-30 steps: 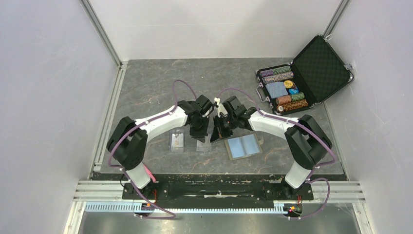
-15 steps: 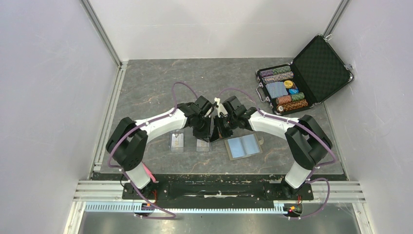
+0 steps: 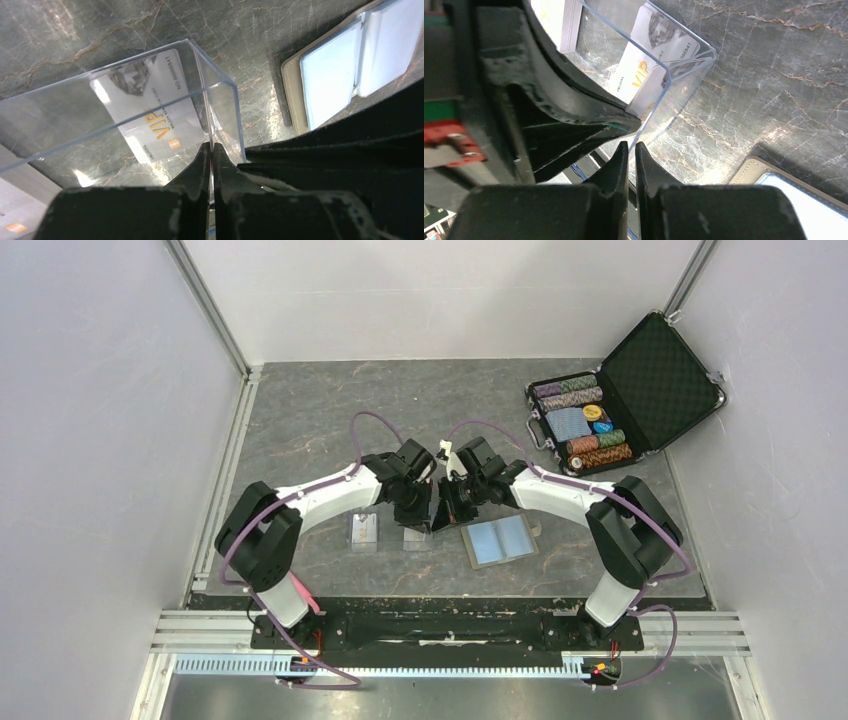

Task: Put the credit cards into the card holder
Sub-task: Pick up the credit card from the storage box.

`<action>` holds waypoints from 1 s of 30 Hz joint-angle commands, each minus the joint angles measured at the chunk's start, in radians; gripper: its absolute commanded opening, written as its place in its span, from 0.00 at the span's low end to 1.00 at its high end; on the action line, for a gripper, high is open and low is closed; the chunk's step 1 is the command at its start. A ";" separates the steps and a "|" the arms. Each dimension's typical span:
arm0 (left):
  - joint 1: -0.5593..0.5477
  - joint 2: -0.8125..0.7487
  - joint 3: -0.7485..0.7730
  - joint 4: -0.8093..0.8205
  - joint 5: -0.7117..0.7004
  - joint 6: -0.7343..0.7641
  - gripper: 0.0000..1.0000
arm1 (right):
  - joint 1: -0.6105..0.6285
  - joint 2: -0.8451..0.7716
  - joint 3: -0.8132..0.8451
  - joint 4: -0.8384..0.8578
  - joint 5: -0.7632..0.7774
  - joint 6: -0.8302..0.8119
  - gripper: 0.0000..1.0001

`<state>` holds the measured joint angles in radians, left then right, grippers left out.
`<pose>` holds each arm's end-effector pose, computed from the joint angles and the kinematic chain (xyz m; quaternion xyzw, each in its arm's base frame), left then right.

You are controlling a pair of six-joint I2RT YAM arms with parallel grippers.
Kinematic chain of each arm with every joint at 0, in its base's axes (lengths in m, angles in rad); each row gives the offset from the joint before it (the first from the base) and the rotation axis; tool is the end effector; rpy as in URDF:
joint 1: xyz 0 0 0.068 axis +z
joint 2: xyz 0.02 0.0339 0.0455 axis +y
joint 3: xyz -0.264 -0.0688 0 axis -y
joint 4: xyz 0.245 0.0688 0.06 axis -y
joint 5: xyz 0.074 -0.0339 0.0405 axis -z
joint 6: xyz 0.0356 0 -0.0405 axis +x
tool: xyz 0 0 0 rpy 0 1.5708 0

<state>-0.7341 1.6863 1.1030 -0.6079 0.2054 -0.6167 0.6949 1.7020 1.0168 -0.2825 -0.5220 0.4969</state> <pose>0.2389 -0.2253 0.1898 0.0766 0.9741 -0.1959 0.0835 0.2511 0.2324 0.1803 -0.1674 0.9104 0.3650 0.0992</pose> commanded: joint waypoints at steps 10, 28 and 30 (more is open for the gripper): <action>0.087 -0.415 -0.146 0.107 0.043 -0.033 0.02 | -0.092 -0.216 -0.032 -0.011 -0.001 -0.043 0.65; 0.122 -0.643 -0.369 0.578 0.338 -0.196 0.10 | -0.129 -0.298 -0.199 0.563 -0.332 0.311 0.52; 0.122 -0.642 -0.367 0.575 0.342 -0.197 0.32 | -0.130 -0.301 -0.222 0.646 -0.349 0.367 0.23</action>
<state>-0.6163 1.0645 0.7330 -0.1425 0.4889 -0.7586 0.5606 1.3941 0.8284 0.1646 -0.8101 0.7464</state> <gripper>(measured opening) 0.140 0.430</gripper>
